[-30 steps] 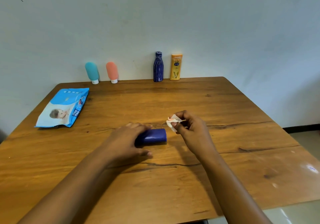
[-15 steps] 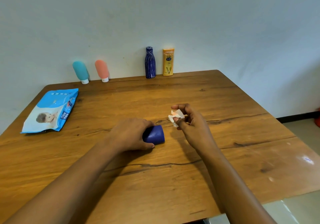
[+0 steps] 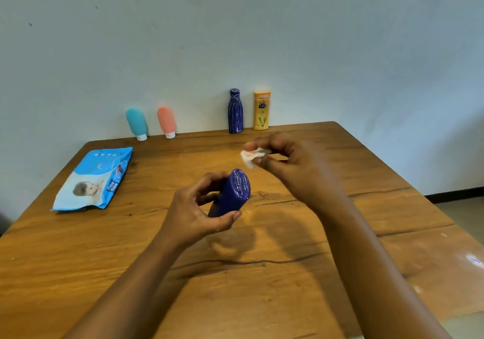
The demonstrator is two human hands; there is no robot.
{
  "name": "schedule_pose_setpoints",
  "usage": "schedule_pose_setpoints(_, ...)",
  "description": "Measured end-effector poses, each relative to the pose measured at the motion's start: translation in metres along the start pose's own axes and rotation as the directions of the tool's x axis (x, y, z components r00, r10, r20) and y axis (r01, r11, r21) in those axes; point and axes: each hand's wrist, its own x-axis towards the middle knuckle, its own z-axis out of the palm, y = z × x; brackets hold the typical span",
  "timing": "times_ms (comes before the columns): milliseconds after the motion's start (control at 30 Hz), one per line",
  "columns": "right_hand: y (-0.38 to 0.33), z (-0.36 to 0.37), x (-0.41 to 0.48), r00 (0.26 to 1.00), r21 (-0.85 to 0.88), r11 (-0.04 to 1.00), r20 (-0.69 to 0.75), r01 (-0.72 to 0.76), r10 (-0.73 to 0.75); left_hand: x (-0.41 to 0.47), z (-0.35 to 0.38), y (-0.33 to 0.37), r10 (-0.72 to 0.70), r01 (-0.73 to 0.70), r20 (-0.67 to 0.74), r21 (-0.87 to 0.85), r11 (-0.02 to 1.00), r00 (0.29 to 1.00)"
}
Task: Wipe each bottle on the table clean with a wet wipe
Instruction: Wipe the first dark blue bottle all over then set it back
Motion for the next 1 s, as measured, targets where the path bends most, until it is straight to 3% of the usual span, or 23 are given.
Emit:
schedule_pose_setpoints(133,-0.021,0.021,-0.006,0.980,-0.316,0.929,0.106,0.194,-0.169,-0.004,-0.005,0.003,0.048,-0.048,-0.033,-0.009,0.999,0.998)
schedule_pose_setpoints(233,-0.018,0.027,-0.027,0.949,-0.424,0.850,0.102,0.312,-0.298,-0.011,-0.003,0.001,0.054,-0.055,-0.063,-0.004,0.998,0.997)
schedule_pose_setpoints(333,-0.013,0.025,-0.050,0.930,-0.406,0.837,0.181,0.367,-0.320,-0.019,-0.001,-0.004,0.032,-0.034,-0.105,-0.019,0.999,0.994)
schedule_pose_setpoints(400,-0.015,0.014,-0.050,0.945,-0.350,0.883,0.208,0.312,-0.251,-0.022,0.000,-0.007,0.021,-0.025,-0.112,-0.035,0.999,0.993)
schedule_pose_setpoints(500,-0.021,0.005,-0.033,0.978,-0.256,0.945,0.100,0.205,-0.185,-0.021,0.001,-0.006,0.002,-0.009,-0.107,-0.070,0.997,0.994)
schedule_pose_setpoints(567,-0.027,0.016,-0.023,0.977,-0.298,0.930,0.045,0.214,-0.210,-0.019,0.000,-0.003,0.015,-0.023,-0.108,-0.073,0.997,0.994)
schedule_pose_setpoints(733,-0.022,0.042,-0.045,0.921,-0.437,0.812,0.146,0.387,-0.361,-0.019,-0.008,-0.004,0.034,-0.042,-0.144,-0.049,0.998,0.989)
schedule_pose_setpoints(800,-0.017,0.036,-0.054,0.923,-0.374,0.844,0.146,0.385,-0.357,-0.022,-0.009,-0.007,0.023,-0.033,-0.158,-0.060,0.998,0.987)
schedule_pose_setpoints(900,-0.016,0.023,-0.044,0.953,-0.258,0.920,0.018,0.295,-0.301,-0.023,-0.008,-0.007,0.024,-0.038,-0.156,-0.088,0.995,0.987)
schedule_pose_setpoints(1000,-0.028,0.027,-0.021,0.961,-0.296,0.918,0.002,0.264,-0.275,-0.021,-0.009,-0.002,0.041,-0.054,-0.148,-0.084,0.995,0.988)
